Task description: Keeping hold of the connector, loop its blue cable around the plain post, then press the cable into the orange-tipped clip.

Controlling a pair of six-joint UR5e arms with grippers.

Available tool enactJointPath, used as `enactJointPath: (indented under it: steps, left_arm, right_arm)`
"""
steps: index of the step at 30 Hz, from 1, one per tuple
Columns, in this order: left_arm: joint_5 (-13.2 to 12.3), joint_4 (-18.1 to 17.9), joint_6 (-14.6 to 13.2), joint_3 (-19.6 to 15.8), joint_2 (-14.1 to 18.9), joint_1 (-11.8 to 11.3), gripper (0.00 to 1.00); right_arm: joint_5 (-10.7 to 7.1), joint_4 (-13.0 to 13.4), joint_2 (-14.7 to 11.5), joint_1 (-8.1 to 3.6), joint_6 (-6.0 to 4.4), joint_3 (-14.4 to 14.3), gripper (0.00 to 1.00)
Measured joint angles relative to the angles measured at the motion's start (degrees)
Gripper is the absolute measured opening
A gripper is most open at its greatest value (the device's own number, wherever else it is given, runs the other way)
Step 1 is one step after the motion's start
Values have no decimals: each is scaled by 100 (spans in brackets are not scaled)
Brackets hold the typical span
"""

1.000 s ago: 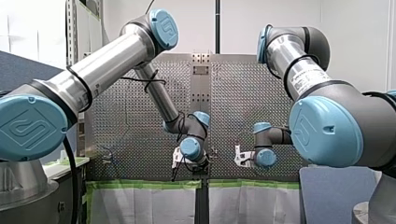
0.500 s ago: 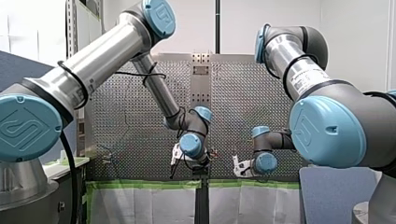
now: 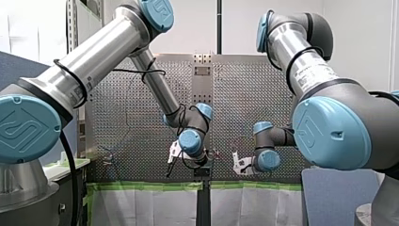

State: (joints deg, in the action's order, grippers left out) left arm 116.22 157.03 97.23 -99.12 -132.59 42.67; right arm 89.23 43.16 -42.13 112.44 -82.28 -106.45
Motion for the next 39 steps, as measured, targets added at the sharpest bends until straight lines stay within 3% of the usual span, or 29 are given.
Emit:
enactJointPath:
  steps: [4, 9, 16, 22, 28, 34, 39]
  left_arm:
    - [47, 44, 1, -6, 1, 38, 100]
    - [56, -23, 147, -6, 0, 94, 100]
    - [18, -18, 222, -7, 2, 102, 100]
    - [-18, -48, 241, -7, 2, 95, 100]
    - [-26, -9, 252, -8, 2, 45, 100]
    - [-70, 238, 308, -8, 93, -25, 100]
    - [-100, 498, 404, -8, 320, -51, 100]
  right_arm:
    - [12, 36, -217, 1, -108, -146, 0]
    - [28, -40, -367, 7, -94, -210, 0]
    - [35, 73, -461, -6, -155, -328, 0]
    - [6, 34, -468, 42, -43, -349, 0]
    - [-5, -97, -472, 99, 142, -454, 0]
    - [-65, 85, -475, 63, 163, -655, 0]
    - [-193, 176, -494, 81, 248, -686, 0]
